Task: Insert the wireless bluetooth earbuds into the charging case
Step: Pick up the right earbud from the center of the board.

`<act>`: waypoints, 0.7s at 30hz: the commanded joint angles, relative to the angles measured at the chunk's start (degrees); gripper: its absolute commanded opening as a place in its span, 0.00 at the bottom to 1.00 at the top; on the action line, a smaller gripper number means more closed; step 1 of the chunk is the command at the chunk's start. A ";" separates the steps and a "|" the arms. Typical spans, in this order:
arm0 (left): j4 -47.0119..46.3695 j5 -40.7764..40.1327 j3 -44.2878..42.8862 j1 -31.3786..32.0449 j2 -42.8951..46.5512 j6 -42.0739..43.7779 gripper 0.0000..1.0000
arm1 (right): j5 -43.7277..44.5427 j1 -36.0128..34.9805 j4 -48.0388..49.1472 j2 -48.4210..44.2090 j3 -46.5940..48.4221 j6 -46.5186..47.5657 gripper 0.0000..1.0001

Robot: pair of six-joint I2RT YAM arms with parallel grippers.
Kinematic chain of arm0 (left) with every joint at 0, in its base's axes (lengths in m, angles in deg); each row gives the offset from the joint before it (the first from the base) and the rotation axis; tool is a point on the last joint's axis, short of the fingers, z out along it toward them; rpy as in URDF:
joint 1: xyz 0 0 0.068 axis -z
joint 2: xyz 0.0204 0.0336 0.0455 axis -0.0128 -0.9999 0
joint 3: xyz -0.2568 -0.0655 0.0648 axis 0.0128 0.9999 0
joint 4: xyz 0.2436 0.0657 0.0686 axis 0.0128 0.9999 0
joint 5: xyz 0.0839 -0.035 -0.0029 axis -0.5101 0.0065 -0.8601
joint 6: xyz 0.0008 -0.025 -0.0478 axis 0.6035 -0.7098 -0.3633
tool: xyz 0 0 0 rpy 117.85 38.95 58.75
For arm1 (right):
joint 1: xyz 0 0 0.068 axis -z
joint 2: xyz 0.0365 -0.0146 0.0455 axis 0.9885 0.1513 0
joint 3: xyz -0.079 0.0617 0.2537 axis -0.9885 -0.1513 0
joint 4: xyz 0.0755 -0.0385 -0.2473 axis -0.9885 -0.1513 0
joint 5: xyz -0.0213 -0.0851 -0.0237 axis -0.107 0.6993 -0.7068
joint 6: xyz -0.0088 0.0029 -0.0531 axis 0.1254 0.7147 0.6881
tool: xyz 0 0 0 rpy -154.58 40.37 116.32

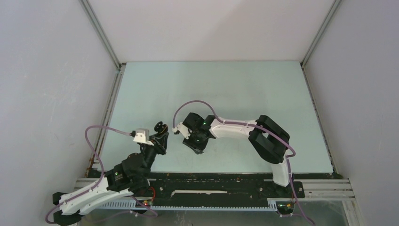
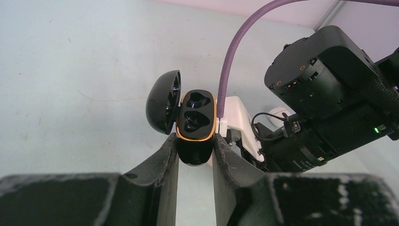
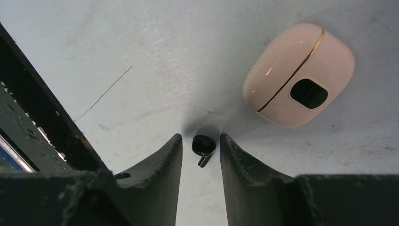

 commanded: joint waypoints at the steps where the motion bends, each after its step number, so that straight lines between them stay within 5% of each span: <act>1: -0.42 -0.78 -1.83 -0.24 0.16 -0.67 0.00 | 2.06 -0.47 -2.17 2.40 1.01 0.53 0.38; 21: -0.28 -0.75 -1.76 -0.24 1.29 -0.42 0.00 | 5.10 -1.59 -2.30 1.98 -1.46 2.28 0.32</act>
